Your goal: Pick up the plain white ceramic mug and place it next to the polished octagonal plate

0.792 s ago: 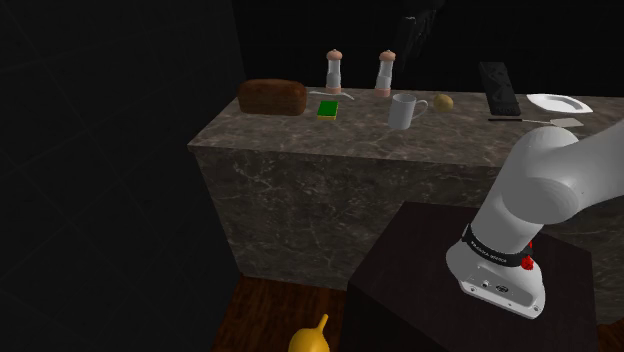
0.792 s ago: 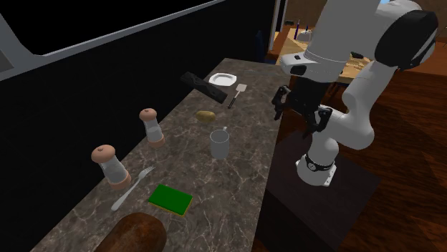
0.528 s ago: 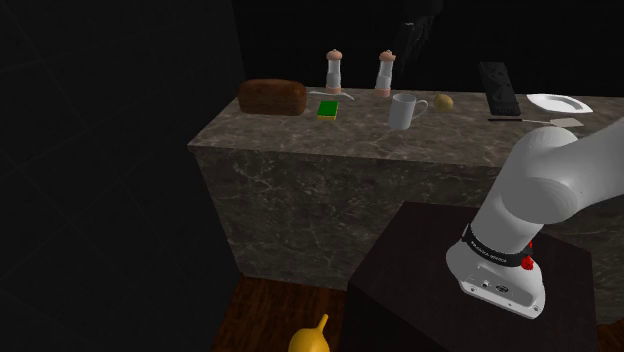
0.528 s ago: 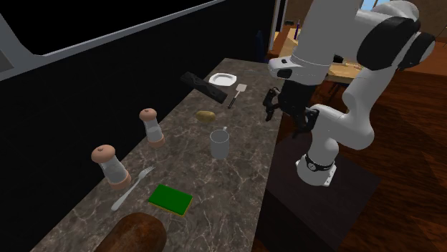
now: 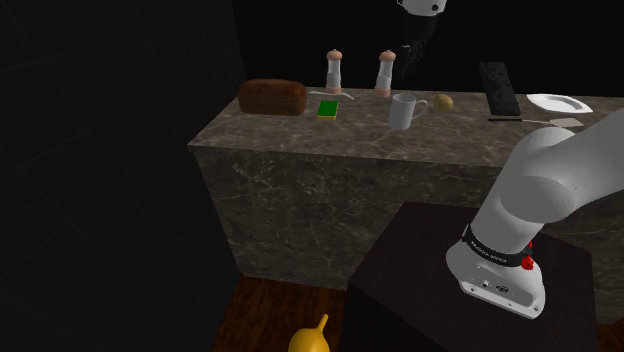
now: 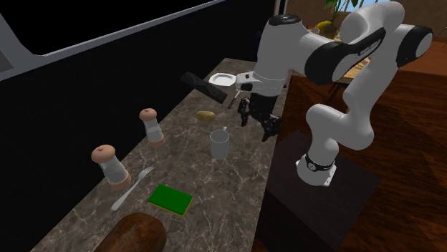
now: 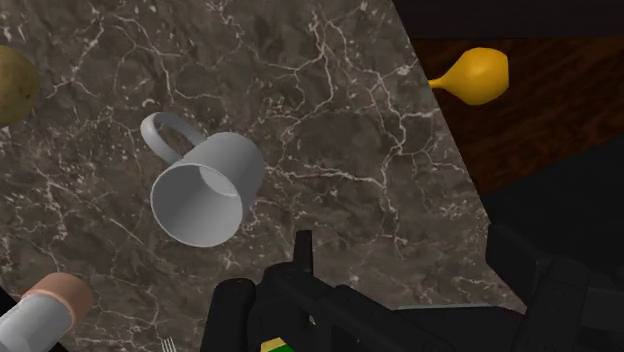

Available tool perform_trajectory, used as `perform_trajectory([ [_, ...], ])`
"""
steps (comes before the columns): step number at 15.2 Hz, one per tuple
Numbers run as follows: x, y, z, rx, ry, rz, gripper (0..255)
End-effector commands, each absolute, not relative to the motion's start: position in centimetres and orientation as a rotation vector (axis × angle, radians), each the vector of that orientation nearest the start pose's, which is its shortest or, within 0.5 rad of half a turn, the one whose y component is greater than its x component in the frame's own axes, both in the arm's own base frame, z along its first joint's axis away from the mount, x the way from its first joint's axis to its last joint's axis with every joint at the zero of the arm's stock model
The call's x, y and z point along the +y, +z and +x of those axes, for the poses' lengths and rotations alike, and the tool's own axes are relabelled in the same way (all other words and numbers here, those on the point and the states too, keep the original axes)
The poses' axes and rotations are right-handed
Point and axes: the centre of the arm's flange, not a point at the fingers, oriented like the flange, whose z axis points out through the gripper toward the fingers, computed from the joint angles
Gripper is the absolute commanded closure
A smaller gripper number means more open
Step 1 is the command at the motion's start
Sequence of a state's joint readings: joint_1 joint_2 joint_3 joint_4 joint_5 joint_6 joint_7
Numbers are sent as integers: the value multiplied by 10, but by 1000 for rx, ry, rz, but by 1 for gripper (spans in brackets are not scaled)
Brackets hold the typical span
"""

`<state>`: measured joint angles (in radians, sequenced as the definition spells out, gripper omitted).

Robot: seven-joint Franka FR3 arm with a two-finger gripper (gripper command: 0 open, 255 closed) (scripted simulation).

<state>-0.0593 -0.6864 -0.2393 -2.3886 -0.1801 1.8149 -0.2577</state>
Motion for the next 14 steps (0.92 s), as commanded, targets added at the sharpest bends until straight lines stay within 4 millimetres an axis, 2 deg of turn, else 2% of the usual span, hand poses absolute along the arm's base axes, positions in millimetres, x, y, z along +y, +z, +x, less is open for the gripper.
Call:
perform_trajectory([
  [1, -160, 540, 341, -61, -138, -3181, 0],
  [9, -246, 477, 368, -53, -109, -3152, 0],
  [14, -249, 454, 370, -53, -108, -3151, 0],
])
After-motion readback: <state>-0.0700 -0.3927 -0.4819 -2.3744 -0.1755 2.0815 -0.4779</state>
